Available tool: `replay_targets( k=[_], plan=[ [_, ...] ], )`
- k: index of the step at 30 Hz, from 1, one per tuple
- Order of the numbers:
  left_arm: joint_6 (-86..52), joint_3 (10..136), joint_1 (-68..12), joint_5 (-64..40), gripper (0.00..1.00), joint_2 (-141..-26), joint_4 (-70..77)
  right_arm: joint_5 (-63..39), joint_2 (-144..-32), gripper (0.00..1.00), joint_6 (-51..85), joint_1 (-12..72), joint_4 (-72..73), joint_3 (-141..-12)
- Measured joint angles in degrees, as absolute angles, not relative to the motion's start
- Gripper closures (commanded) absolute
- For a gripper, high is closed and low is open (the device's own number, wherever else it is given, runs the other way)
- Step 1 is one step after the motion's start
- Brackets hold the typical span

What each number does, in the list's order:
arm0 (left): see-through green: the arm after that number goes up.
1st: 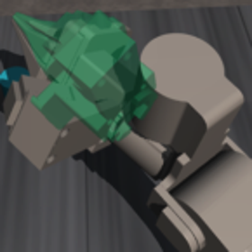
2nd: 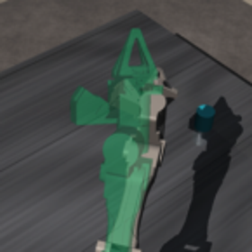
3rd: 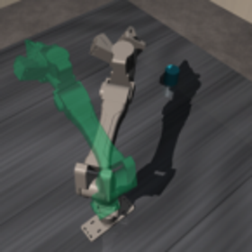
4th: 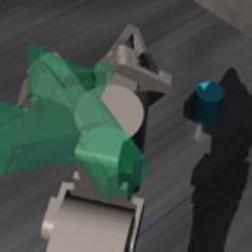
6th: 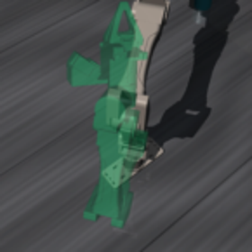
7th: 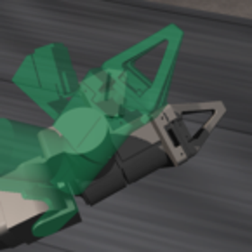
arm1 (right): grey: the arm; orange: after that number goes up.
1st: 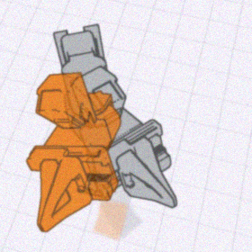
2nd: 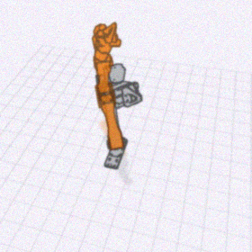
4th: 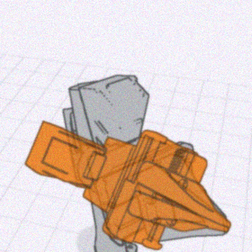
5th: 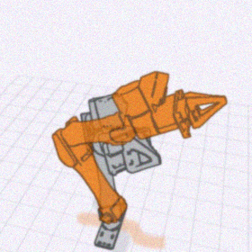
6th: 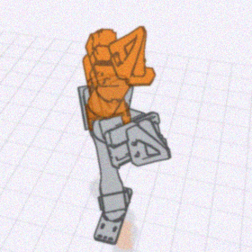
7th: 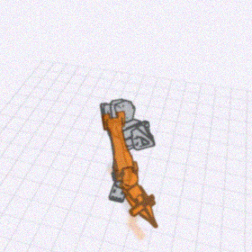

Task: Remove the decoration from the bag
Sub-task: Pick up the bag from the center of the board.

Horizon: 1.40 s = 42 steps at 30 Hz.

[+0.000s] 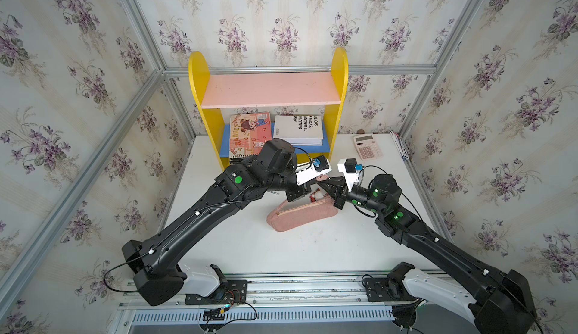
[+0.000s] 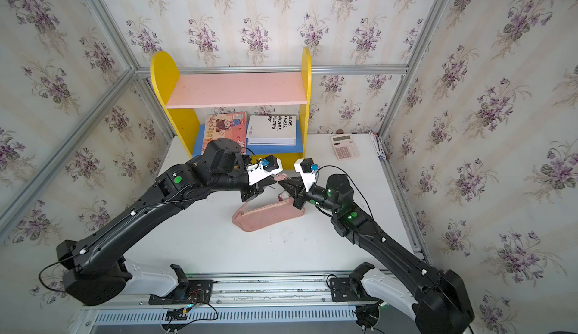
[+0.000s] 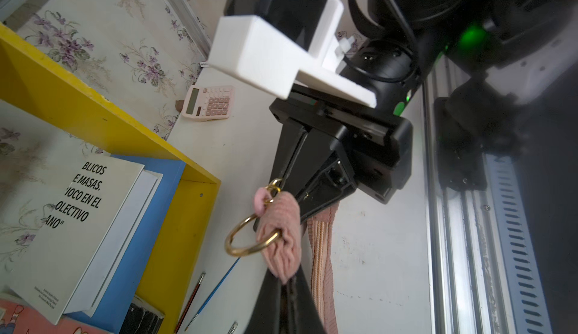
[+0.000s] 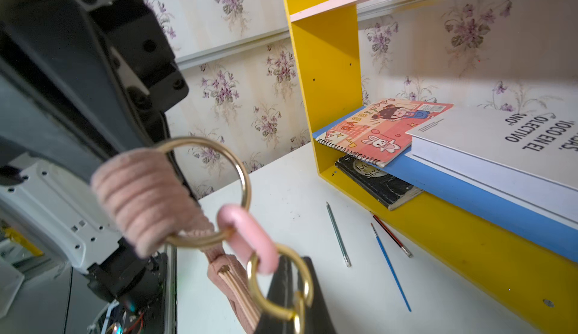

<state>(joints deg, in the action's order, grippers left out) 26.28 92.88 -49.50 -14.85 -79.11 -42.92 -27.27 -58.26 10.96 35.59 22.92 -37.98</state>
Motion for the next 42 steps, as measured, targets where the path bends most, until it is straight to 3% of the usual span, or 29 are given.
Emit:
replay_targets(
  k=[6, 10, 17, 23, 29, 42],
  plan=[
    [17.0, 93.3, -48.1, -8.9, 0.71, -78.9, -40.4, -14.4, -59.5, 1.00, 21.3, 39.4, 28.8, -36.4],
    [8.0, 91.8, -45.9, -7.4, 0.60, -76.2, -38.6, -3.7, -60.3, 1.00, 27.6, 43.0, 26.8, -37.9],
    [-5.4, 78.1, -45.5, -14.8, 0.52, -68.5, -32.1, 10.9, -61.4, 1.00, 36.0, 47.7, 25.0, -38.0],
    [-12.8, 66.2, -45.7, -25.0, 0.38, -67.0, -21.8, 13.5, -62.2, 1.00, 38.0, 48.9, 22.7, -38.5],
    [-14.2, 62.0, -45.6, -30.7, 0.36, -67.8, -14.0, 13.2, -61.7, 1.00, 39.1, 49.2, 22.0, -39.0],
    [-9.0, 61.3, -43.8, -38.1, 0.44, -72.2, -10.6, 10.0, -60.8, 1.00, 42.3, 49.7, 20.4, -40.3]
  ],
)
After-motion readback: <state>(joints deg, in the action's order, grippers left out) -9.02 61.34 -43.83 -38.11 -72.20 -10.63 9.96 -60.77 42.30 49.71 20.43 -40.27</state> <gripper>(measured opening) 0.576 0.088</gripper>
